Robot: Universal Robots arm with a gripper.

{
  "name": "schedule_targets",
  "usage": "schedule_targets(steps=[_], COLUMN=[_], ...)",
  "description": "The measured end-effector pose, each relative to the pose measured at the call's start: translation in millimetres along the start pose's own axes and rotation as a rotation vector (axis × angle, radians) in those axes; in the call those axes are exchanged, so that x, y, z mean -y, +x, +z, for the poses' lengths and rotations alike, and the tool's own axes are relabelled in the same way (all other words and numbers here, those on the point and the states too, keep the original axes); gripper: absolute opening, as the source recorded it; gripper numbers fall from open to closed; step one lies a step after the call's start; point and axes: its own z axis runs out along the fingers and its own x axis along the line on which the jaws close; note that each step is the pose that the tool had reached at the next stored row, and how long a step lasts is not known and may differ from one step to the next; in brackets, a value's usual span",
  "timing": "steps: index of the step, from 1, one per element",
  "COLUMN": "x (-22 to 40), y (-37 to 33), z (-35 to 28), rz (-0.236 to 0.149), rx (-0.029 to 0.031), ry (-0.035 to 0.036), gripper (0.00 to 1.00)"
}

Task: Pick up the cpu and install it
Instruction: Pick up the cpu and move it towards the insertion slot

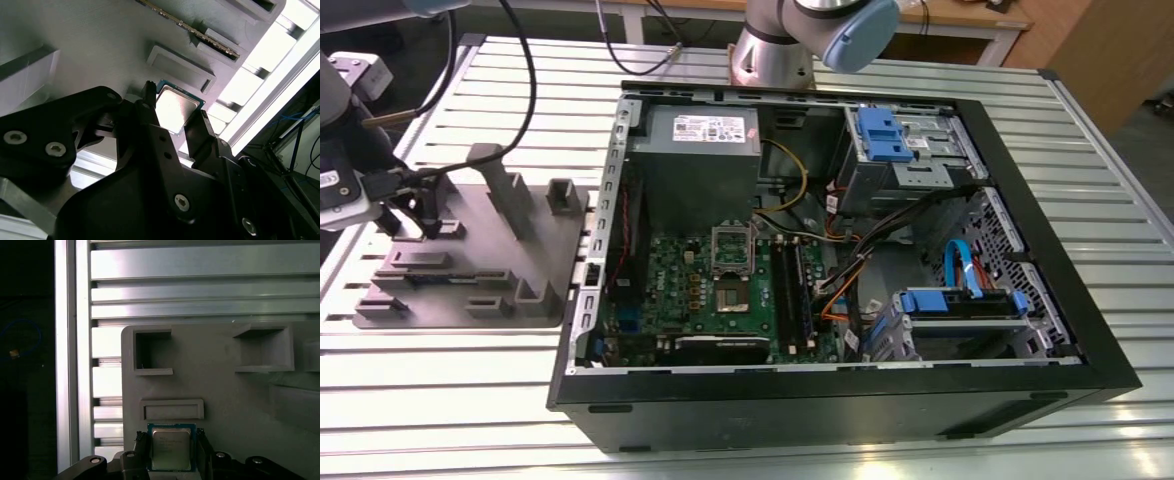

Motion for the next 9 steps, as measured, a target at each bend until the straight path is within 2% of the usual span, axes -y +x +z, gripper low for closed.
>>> schedule_targets(steps=[9], x=[-0.1], y=[0.0], z=[-1.8], rz=[0.000], rx=[0.0000], ry=[0.0000], gripper=[0.47])
